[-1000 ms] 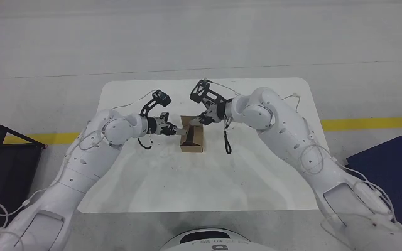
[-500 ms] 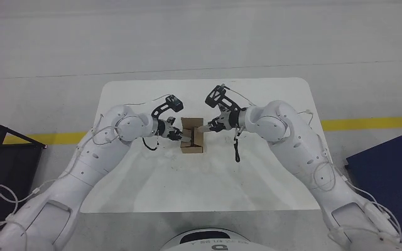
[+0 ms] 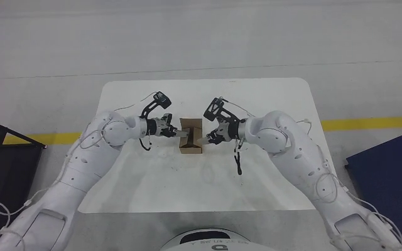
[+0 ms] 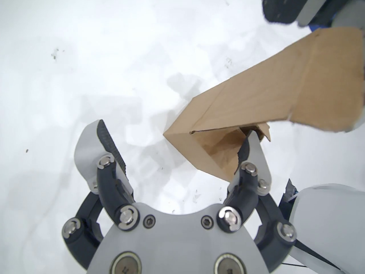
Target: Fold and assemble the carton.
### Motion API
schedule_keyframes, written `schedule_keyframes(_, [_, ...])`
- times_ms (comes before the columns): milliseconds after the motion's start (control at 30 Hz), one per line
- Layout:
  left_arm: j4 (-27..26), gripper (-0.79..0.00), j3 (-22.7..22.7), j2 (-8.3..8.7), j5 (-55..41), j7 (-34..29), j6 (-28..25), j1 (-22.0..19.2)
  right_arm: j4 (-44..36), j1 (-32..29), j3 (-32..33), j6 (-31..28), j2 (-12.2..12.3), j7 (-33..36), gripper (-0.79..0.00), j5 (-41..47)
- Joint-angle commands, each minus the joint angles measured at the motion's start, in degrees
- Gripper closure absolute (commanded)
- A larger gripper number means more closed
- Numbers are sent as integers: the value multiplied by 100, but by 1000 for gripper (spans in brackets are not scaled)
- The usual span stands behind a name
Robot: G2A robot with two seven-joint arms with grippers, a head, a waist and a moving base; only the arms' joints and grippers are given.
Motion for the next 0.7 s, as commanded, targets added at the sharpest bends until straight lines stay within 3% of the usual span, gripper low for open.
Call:
schedule_keyframes(0, [-99, -785, -229, 77, 147, 136, 72, 220, -6, -34, -93, -4, 2, 131, -785, -112])
schedule_keyframes(233, [-581, -785, -839, 258, 653, 577, 366, 775, 56, -66, -333, 293, -21, 23, -785, -707])
schedule_keyframes(367, [-564, -785, -1036, 280, 829, 513, 1035, 725, 128, -97, -445, 491, -39, -151, -785, -1076])
schedule_keyframes(500, [-301, -785, -669, 158, 795, 63, 1105, 99, 172, -155, -554, 723, -65, -379, -785, -1387])
schedule_keyframes(667, [492, -785, 184, -204, 520, 77, 800, -985, 212, -182, -639, 902, -88, -469, -785, -1654])
